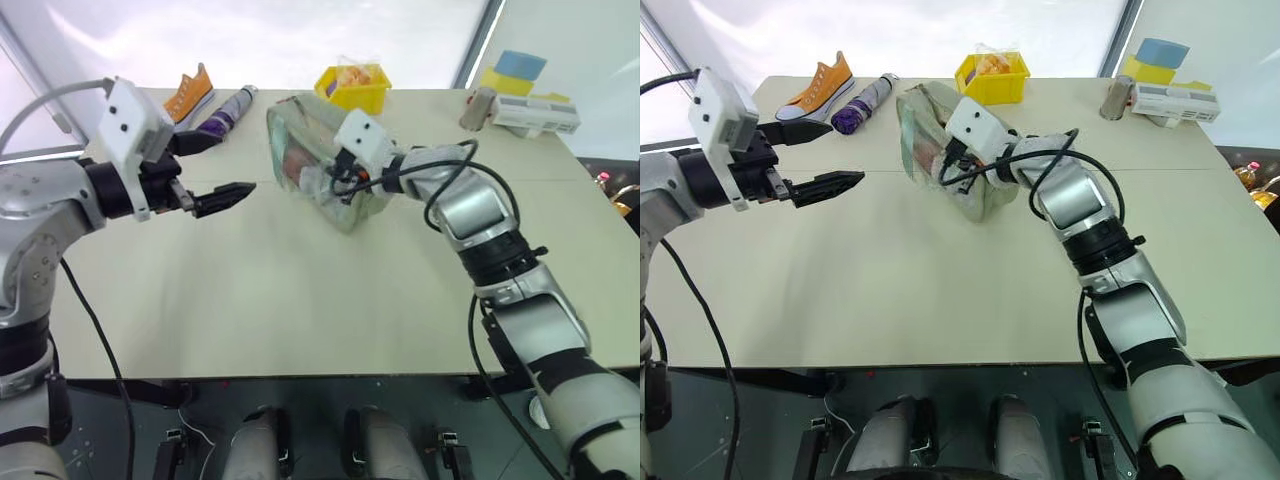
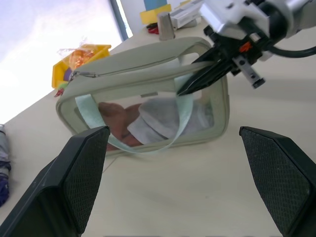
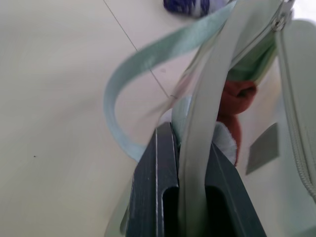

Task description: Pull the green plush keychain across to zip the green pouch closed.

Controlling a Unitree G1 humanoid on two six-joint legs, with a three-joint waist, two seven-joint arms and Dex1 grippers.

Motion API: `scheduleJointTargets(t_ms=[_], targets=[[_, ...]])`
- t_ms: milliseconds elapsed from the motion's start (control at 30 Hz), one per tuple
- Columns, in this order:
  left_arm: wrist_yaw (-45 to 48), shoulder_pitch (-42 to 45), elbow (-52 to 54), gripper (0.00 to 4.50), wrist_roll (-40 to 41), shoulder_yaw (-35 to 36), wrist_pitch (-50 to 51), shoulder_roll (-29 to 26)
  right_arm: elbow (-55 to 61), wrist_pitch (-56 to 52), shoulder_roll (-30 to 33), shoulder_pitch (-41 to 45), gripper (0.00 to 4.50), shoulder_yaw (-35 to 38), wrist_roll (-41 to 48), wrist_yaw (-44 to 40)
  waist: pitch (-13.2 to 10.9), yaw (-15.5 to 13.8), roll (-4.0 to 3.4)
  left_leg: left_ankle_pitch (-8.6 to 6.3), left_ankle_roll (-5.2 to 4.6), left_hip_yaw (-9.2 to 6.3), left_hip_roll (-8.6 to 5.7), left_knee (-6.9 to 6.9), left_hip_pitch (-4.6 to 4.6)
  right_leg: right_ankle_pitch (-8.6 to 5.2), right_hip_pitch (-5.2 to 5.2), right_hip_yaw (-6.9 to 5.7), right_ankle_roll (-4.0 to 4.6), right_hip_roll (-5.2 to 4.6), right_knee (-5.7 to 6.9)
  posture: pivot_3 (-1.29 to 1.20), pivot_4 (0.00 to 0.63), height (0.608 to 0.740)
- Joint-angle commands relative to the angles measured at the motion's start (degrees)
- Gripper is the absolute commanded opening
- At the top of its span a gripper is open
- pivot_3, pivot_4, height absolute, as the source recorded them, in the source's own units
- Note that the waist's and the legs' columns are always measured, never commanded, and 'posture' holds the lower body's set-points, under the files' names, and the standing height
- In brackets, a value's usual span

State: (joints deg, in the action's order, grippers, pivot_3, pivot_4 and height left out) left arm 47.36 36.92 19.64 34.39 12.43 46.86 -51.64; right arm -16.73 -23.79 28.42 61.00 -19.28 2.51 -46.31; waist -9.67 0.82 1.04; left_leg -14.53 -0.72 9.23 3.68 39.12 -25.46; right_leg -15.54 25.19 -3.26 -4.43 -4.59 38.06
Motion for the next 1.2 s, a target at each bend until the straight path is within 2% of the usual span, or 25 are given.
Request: scheduleJointTargets(t_ms=[33,200,400,533,633,767,933,1067,1167,1200], targets=[[0.72,0.87,-1.51,4.5,0.02,3.59,-1.38,-2.75,2.59,12.46,5.84,-0.31,0.02,5.9,4.56,-11.66,-0.02,0.03,-0.01,0.0,0.0,0.01,-0.01,0.0,0.0,0.0,0.0,0.0,0.0,0.0,-0.01,0.0,0.15,0.74],[1.79,0.02,-2.7,4.5,0.15,4.28,-2.35,-4.64,4.57,16.76,10.04,-5.14,0.02,7.65,9.34,-23.45,-0.02,0.18,0.01,0.0,0.0,0.01,0.01,-0.01,0.06,0.0,-0.04,-0.01,0.0,0.02,-0.01,0.0,0.15,0.74],[1.62,-0.28,-3.53,4.5,-0.75,2.47,-3.75,-3.86,6.49,19.41,8.96,-11.35,0.02,6.74,8.71,-26.31,-0.01,0.4,0.01,0.0,0.0,0.04,0.02,-0.01,0.15,0.0,-0.1,0.0,0.0,0.03,0.0,0.0,0.15,0.74],[1.87,-0.91,-3.56,4.5,0.02,2.82,-3.38,-4.14,5.74,20.74,9.72,-10.92,1.55,8.31,7.78,-26.06,-0.02,0.34,-0.01,0.0,0.01,0.05,0.03,-0.02,0.19,0.0,-0.1,0.0,0.0,0.06,0.01,0.0,0.15,0.74],[1.52,-1.33,-4.73,4.5,-0.03,3.6,-3.09,-4.39,9.22,17.37,12.26,-10.59,3.15,10.21,8.21,-25.54,-0.02,0.14,-0.01,0.01,0.01,0.05,0.05,0.0,0.15,0.0,-0.09,0.0,0.0,0.02,0.01,0.0,0.15,0.74],[1.58,-2.86,-5.94,4.5,-0.8,3.57,-3.56,-4.69,17.7,8.34,14.56,-11.35,3.15,12.98,11.27,-23.45,-0.02,-0.12,-0.01,0.01,0.01,0.01,0.04,0.01,0.14,0.0,-0.1,0.0,0.01,0.0,0.01,0.0,0.15,0.74],[1.93,-2.2,-6.9,4.5,-1.15,2.62,-3.92,-5.18,28.26,-3.6,12.51,-11.01,3.15,12.42,13.57,-18.41,-0.01,0.11,0.0,0.0,0.01,0.0,0.06,0.0,0.15,0.0,-0.1,0.0,0.01,0.02,0.02,0.0,0.15,0.74],[2.62,-0.72,-8.39,4.5,-1.82,1.7,-4.13,-5.46,31.55,-6.27,11.75,-12.82,3.15,9.97,12.48,-16.79,-0.01,-0.01,0.0,0.0,0.01,0.01,0.04,0.0,0.14,0.0,-0.09,-0.01,0.01,0.01,0.01,0.0,0.15,0.74],[2.86,-1.03,-10.67,4.5,-3.64,1.33,-5.63,-5.9,29.89,-4.09,12.85,-14.59,3.15,8.34,9.52,-16.29,0.0,-0.2,0.02,0.0,0.0,0.01,0.01,0.01,0.13,-0.01,-0.11,-0.01,0.01,0.01,0.01,0.0,0.15,0.74],[2.88,-1.11,-11.4,4.5,-3.98,1.27,-5.98,-5.79,28.92,-3.08,13.05,-14.89,2.91,8.16,8.58,-15.93,0.0,-0.21,0.02,0.0,0.0,0.01,0.0,0.01,0.13,-0.01,-0.11,-0.01,0.01,0.01,0.0,0.0,0.15,0.74]])
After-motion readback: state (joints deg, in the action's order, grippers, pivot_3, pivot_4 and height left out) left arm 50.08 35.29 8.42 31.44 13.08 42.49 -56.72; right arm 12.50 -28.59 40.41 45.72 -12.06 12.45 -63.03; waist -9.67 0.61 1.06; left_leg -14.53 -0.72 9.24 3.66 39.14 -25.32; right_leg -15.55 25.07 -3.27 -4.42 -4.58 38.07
